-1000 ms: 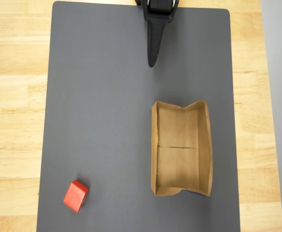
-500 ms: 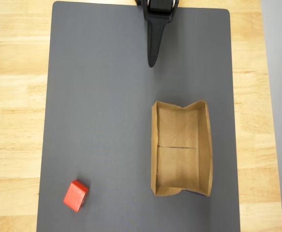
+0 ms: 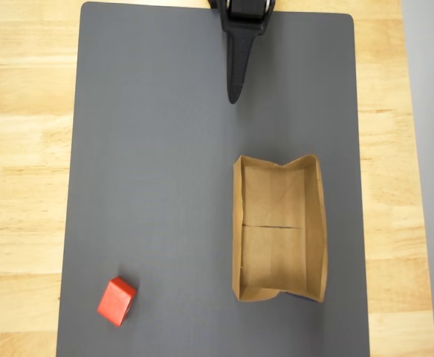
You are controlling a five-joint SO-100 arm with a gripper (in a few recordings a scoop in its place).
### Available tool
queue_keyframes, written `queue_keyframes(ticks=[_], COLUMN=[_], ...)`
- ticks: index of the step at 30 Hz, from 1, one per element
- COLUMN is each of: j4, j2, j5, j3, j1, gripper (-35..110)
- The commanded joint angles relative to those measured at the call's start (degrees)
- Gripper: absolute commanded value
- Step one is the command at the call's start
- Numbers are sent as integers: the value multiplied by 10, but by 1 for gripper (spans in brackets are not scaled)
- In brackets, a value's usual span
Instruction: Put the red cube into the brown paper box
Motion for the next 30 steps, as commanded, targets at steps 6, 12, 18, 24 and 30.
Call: queue_keyframes(ticks=[6, 12, 18, 24, 30], j4=[4, 4, 4, 4, -3], j2=[-2, -2, -2, -2, -9], j5=[-12, -9, -9, -3, 31], j3=[-1, -1, -1, -1, -1], j1=[4, 8, 8, 12, 39], gripper=[0, 0, 0, 0, 14])
